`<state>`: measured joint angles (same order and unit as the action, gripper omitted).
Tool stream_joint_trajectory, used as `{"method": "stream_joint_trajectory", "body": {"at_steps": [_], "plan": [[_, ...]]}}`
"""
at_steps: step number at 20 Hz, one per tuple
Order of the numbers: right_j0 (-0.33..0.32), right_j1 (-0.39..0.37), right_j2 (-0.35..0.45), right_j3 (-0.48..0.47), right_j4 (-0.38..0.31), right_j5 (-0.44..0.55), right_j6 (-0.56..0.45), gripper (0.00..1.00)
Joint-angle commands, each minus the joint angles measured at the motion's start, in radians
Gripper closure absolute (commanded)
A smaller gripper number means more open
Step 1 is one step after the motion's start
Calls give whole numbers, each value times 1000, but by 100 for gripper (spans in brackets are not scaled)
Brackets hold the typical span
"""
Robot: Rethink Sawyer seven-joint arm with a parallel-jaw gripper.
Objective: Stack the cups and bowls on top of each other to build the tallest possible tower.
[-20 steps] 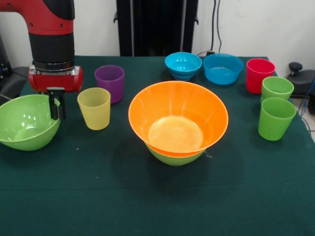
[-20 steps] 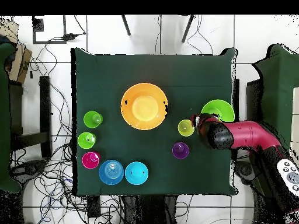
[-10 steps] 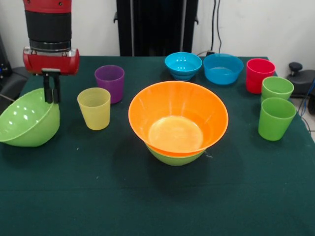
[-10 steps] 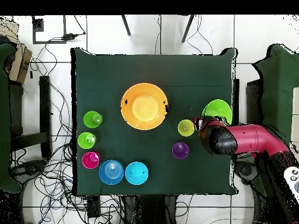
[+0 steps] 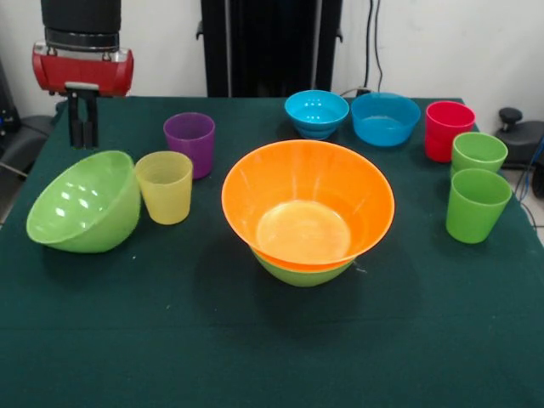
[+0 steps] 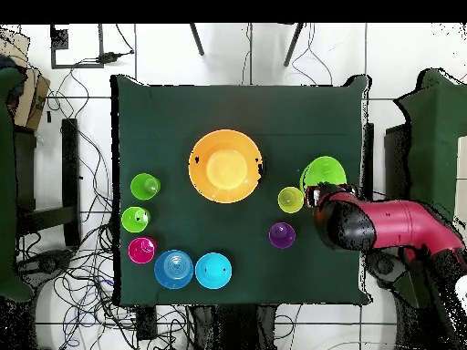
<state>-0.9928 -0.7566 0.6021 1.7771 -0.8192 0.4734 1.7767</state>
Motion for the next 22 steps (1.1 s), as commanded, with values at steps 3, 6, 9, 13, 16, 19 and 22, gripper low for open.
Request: {"method": "stream_joint_trajectory", "body": {"at_steps": [3, 6, 9, 13, 16, 19, 22], "plan": [[7, -128, -18, 104, 52, 98, -79, 100], [3, -145, -15, 111, 66, 110, -93, 100], [-6, -140, -5, 111, 80, 117, -108, 100], [-35, -112, 29, 120, 77, 50, -122, 0], [-42, -57, 36, 105, 73, 40, -118, 0], [-24, 16, 10, 71, 29, 10, -91, 0], [-8, 60, -8, 47, 7, -7, -68, 0]]}}
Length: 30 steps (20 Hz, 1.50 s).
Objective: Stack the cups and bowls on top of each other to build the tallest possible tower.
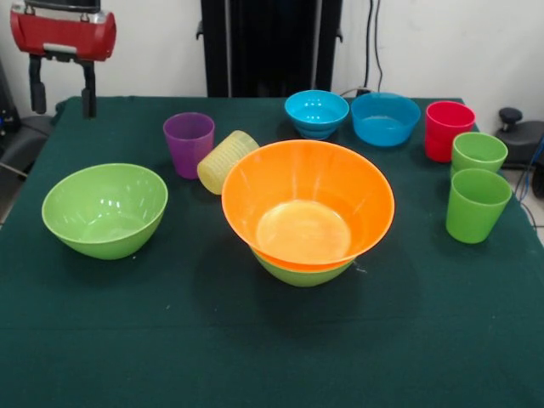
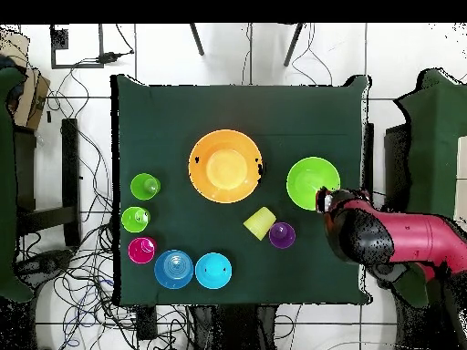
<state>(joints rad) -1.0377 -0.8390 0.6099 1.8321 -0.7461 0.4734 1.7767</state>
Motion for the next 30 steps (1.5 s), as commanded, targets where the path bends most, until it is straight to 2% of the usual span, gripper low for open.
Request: {"method": "stream_joint_trajectory", "body": {"at_steps": [1, 8, 13, 19, 30], "plan": [[42, 148, -21, -11, -71, -14, -59, 0], [87, 154, -64, -11, -102, -60, 11, 0], [113, 123, -80, 1, -94, -63, 33, 0], [143, 181, -100, -44, -98, -88, 36, 0], [202, 238, -143, -88, -84, -123, 64, 0]]}}
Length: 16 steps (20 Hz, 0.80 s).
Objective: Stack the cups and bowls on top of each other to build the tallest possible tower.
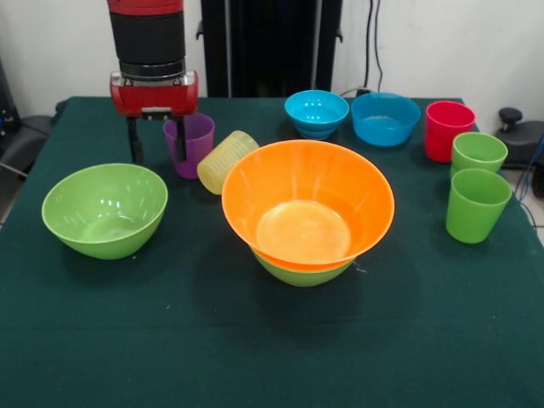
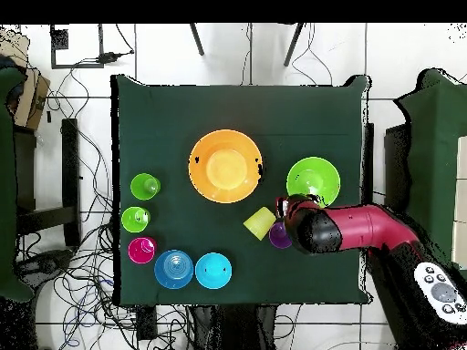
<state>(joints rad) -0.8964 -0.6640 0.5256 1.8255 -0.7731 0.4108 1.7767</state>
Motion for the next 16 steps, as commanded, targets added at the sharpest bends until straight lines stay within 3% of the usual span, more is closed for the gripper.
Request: {"method": "stream_joint_trajectory", "body": {"at_steps": [1, 9, 16], "plan": [[64, 69, -60, -88, -55, -61, 60, 0], [40, 137, -47, -134, -53, -54, -10, 0], [35, 138, -44, -139, -53, -47, -23, 0]]}}
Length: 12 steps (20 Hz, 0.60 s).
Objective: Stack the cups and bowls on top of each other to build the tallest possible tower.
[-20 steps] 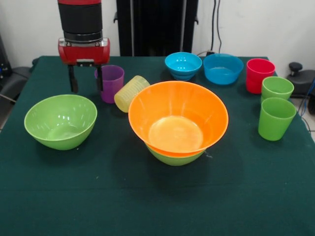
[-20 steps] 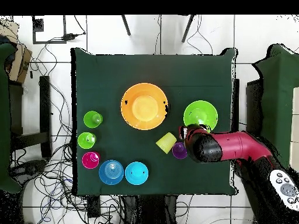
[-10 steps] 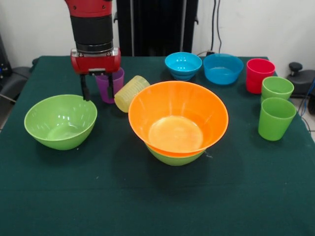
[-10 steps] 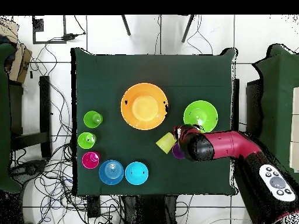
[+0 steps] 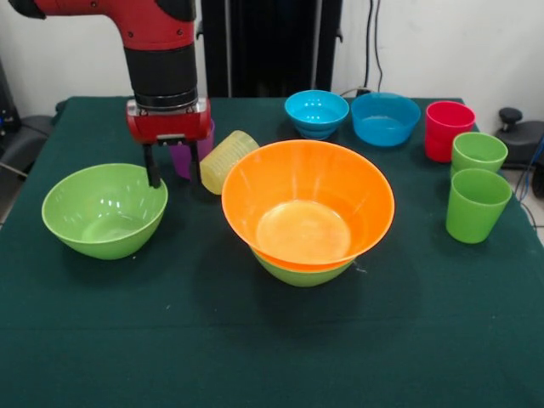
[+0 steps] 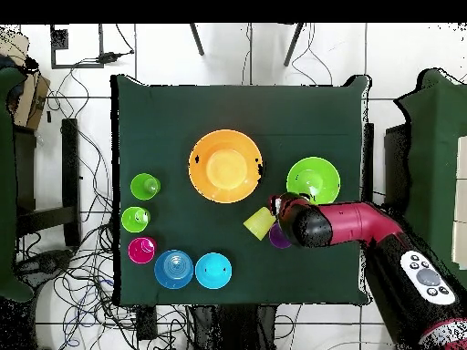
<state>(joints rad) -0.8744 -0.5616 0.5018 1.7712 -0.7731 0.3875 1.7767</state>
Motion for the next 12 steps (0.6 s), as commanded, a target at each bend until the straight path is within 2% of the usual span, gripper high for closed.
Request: {"method": "stream_joint_trajectory", "body": {"at_steps": [1, 12], "plan": [[10, 35, -20, -84, -54, -23, -27, 0], [15, 56, -21, -98, -58, -28, -26, 0]]}}
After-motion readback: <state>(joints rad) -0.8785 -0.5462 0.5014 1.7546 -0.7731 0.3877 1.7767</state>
